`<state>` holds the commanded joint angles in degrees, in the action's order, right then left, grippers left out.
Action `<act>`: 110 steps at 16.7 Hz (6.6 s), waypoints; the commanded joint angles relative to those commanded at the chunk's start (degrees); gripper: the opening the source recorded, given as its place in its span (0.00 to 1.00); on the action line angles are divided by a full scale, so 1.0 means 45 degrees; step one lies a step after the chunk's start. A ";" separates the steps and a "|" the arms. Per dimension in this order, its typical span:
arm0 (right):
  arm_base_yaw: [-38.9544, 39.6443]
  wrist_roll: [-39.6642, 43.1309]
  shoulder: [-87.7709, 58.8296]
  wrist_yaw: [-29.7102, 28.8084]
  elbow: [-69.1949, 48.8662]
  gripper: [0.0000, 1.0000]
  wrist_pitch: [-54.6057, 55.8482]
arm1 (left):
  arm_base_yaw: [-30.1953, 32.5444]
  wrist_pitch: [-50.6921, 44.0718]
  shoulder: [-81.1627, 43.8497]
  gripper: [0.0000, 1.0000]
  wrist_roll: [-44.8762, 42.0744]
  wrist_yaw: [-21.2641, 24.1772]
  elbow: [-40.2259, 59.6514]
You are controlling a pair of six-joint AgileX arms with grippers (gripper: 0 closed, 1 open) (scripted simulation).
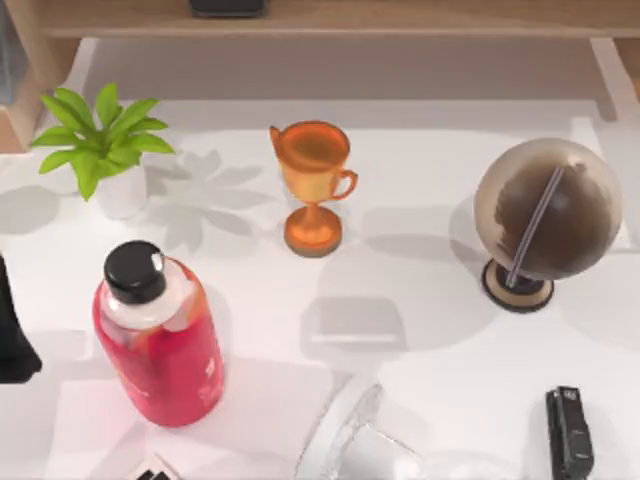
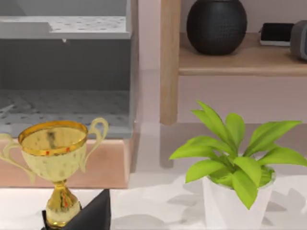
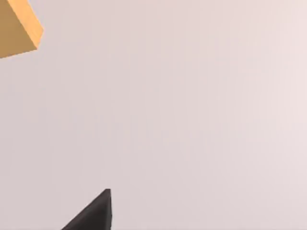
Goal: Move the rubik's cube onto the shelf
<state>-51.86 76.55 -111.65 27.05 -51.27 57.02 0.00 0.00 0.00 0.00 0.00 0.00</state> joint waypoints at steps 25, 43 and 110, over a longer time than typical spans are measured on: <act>0.6427 -1.1191 -0.5926 -0.4941 -1.8348 1.00 -2.9394 | 0.0000 0.0000 0.0000 1.00 0.0000 0.0000 0.0000; 0.6661 -1.1431 -0.7029 -0.4999 -1.7415 0.77 -2.7337 | 0.0000 0.0000 0.0000 1.00 0.0000 0.0000 0.0000; 1.6738 -1.7013 -0.0451 -0.2433 -1.0010 0.00 -1.4112 | 0.0000 0.0000 0.0000 1.00 0.0000 0.0000 0.0000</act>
<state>23.46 0.00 -113.68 16.10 -96.32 -6.48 0.00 0.00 0.00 0.00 0.00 0.00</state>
